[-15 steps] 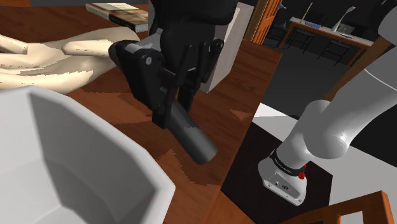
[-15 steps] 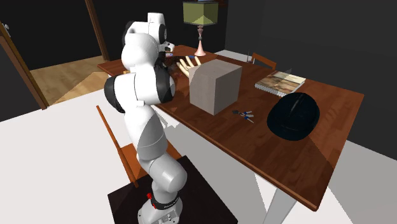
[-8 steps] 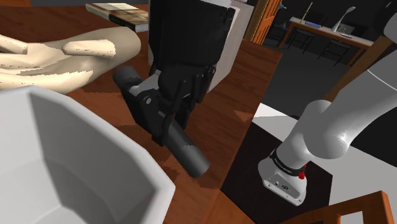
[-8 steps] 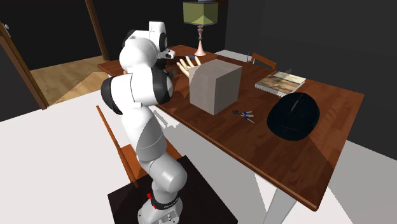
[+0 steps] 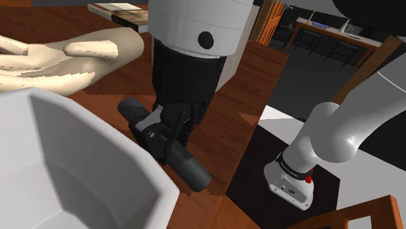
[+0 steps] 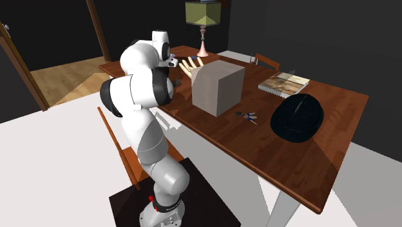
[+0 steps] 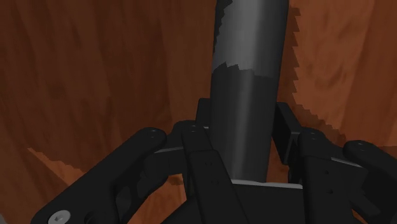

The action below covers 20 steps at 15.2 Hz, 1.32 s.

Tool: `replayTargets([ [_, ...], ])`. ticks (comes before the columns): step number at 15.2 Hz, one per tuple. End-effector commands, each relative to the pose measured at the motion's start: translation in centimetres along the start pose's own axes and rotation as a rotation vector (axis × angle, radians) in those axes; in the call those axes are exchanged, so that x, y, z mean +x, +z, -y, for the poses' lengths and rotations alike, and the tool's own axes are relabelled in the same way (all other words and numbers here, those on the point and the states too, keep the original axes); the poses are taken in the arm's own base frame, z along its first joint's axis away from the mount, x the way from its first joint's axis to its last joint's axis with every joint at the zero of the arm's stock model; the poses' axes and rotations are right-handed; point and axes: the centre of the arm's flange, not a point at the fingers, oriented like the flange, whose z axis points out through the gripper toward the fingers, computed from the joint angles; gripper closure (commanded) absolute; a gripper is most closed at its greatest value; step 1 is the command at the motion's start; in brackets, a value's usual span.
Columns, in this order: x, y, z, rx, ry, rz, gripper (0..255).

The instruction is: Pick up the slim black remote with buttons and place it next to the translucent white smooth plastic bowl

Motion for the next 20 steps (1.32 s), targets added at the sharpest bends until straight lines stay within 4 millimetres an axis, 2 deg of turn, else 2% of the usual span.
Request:
replayTargets([
  [1, 0.0, 0.4, 0.0, 0.000, -0.001, 0.001, 255],
  [7, 0.0, 0.4, 0.0, 0.000, -0.001, 0.001, 255],
  [8, 0.0, 0.4, 0.0, 0.000, -0.001, 0.001, 0],
  [13, 0.0, 0.4, 0.0, 0.000, -0.001, 0.001, 0],
  [17, 0.0, -4.6, 0.0, 0.000, -0.001, 0.001, 0],
  [20, 0.0, -4.6, 0.0, 0.000, -0.001, 0.001, 0],
])
